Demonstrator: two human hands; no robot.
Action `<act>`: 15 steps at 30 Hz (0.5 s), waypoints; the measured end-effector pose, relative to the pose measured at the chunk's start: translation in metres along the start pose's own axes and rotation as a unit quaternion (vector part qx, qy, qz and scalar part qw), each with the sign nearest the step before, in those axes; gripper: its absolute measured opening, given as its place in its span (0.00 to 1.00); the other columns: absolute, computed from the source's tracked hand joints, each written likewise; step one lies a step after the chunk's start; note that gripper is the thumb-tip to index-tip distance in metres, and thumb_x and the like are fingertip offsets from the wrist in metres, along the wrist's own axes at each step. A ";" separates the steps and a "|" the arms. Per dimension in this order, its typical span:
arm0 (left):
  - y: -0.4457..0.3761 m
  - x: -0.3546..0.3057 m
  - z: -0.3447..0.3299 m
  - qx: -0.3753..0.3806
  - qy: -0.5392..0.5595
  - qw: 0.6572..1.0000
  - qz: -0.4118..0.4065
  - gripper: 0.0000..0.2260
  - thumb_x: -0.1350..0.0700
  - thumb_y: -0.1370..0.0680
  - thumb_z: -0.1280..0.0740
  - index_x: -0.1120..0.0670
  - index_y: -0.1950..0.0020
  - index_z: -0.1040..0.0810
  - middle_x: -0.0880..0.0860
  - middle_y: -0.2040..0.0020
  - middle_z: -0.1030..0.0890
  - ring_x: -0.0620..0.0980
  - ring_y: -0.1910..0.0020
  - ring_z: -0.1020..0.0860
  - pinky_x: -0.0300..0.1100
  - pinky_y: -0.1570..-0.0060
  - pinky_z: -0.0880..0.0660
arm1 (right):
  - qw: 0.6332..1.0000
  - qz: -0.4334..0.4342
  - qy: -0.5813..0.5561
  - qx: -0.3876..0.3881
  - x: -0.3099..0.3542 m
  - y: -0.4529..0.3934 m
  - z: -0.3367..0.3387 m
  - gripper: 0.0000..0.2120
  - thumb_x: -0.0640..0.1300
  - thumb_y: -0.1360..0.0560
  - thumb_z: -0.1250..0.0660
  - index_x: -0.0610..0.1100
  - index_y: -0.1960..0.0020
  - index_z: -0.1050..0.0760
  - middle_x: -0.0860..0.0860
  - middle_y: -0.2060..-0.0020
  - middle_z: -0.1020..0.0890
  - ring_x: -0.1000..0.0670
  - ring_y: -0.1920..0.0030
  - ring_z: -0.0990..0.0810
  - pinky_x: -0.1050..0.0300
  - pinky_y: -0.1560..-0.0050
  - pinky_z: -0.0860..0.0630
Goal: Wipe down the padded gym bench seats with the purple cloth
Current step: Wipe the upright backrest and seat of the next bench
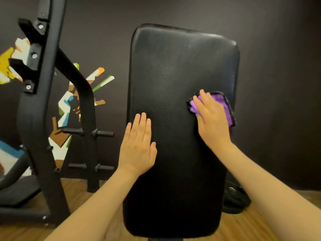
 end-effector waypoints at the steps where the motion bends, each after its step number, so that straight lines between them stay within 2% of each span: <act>1: 0.000 0.000 0.000 0.002 -0.002 1.000 0.001 0.29 0.51 0.25 0.47 0.66 0.28 0.36 0.65 0.28 0.35 0.64 0.28 0.38 0.58 0.31 0.43 | 1.000 0.018 -0.002 0.007 0.006 0.023 -0.005 0.22 0.32 0.27 0.35 0.39 0.33 0.30 0.41 0.33 0.29 0.41 0.33 0.31 0.45 0.38 0.32; 5: 0.001 -0.001 0.001 0.001 -0.005 1.000 0.002 0.29 0.51 0.25 0.47 0.66 0.29 0.35 0.66 0.28 0.35 0.64 0.28 0.37 0.57 0.31 0.43 | 0.992 0.088 -0.006 0.086 0.024 0.116 -0.022 0.36 0.28 0.36 0.29 0.46 0.31 0.35 0.46 0.32 0.29 0.47 0.31 0.36 0.46 0.33 0.34; 7: 0.001 -0.001 0.002 -0.003 -0.002 1.000 0.002 0.29 0.51 0.25 0.47 0.66 0.29 0.35 0.66 0.28 0.35 0.64 0.28 0.37 0.57 0.31 0.44 | 0.986 0.115 0.003 0.121 0.023 0.131 -0.022 0.39 0.29 0.39 0.26 0.46 0.32 0.33 0.48 0.33 0.28 0.49 0.31 0.36 0.46 0.33 0.36; 8: 0.001 -0.001 0.002 -0.006 -0.001 1.000 0.002 0.29 0.51 0.25 0.47 0.66 0.29 0.35 0.66 0.28 0.35 0.64 0.28 0.37 0.57 0.31 0.44 | 0.984 0.130 -0.005 0.119 0.022 0.129 -0.018 0.36 0.29 0.38 0.28 0.45 0.32 0.31 0.48 0.33 0.28 0.49 0.31 0.36 0.48 0.33 0.38; 10: 0.002 -0.001 0.001 -0.003 -0.002 1.000 0.002 0.29 0.51 0.25 0.47 0.66 0.28 0.35 0.66 0.27 0.35 0.64 0.27 0.38 0.56 0.31 0.44 | 0.983 0.143 -0.041 0.103 0.019 0.114 -0.007 0.27 0.29 0.32 0.40 0.42 0.34 0.29 0.45 0.34 0.28 0.47 0.32 0.35 0.54 0.29 0.41; 12: 0.002 0.000 0.001 0.005 -0.010 1.000 0.007 0.29 0.50 0.25 0.48 0.66 0.28 0.36 0.65 0.27 0.36 0.63 0.27 0.38 0.55 0.30 0.45 | 0.988 0.132 -0.065 0.054 0.011 0.087 0.003 0.24 0.30 0.29 0.48 0.38 0.36 0.27 0.41 0.34 0.28 0.44 0.32 0.34 0.55 0.30 0.42; 15: 0.003 0.000 0.000 0.011 -0.022 1.000 0.012 0.30 0.50 0.24 0.49 0.65 0.27 0.37 0.65 0.27 0.36 0.63 0.27 0.39 0.54 0.30 0.45 | 0.997 0.072 -0.038 -0.012 -0.005 0.043 0.009 0.21 0.32 0.26 0.47 0.36 0.35 0.28 0.39 0.34 0.28 0.41 0.32 0.33 0.49 0.32 0.36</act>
Point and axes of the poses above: each hand's wrist, its own y-axis away from the middle knuckle, its own z-axis out of the back of the hand, x = y × z, the point moved 7 cm from there along -y, towards the middle knuckle
